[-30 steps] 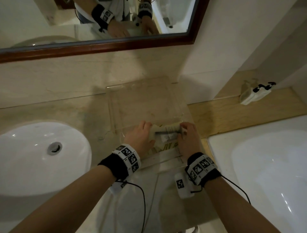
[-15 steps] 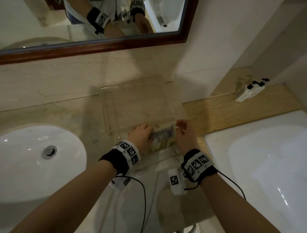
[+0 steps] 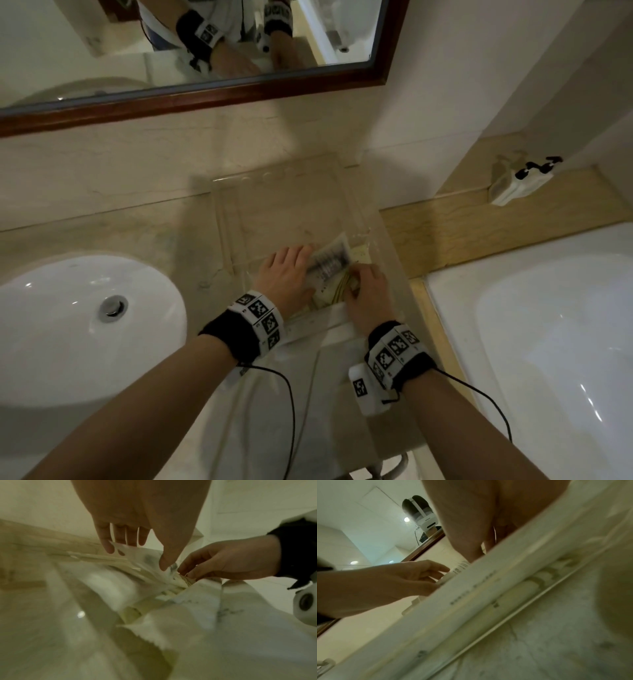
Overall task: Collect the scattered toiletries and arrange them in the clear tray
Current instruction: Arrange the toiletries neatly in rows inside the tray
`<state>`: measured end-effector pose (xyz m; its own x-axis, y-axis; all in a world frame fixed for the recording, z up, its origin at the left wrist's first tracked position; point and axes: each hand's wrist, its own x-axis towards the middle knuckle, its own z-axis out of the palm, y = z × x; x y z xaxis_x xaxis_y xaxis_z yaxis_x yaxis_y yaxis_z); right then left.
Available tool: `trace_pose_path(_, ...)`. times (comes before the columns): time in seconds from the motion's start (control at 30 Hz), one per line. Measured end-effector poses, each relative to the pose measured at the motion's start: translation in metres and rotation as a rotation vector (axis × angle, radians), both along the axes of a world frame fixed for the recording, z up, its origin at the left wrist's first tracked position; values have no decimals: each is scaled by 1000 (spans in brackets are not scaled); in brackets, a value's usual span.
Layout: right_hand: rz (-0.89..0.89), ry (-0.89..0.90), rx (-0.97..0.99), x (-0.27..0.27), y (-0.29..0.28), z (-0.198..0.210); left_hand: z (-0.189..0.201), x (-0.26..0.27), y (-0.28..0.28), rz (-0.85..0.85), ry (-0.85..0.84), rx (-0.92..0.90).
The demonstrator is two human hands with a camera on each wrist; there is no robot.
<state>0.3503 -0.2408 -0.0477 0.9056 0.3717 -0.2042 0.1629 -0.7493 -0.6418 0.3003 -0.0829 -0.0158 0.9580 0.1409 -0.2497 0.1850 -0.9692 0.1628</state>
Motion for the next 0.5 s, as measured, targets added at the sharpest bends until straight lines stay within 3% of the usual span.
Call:
trace_pose_path(0.23,43,62,-52,1,-2,17,14,-17,12,84,75,-59)
trace_pose_path(0.3,10,8,-43,-2,-5,26,19,-22,20,146,83,-109)
trace_pose_path(0.4,-183,-116,-107,-2,-12,33,23,-33,36,370,42,-177)
trace_pose_path(0.5,-406,65,-121,5,-22,30,25,-44,47,525,128,-163)
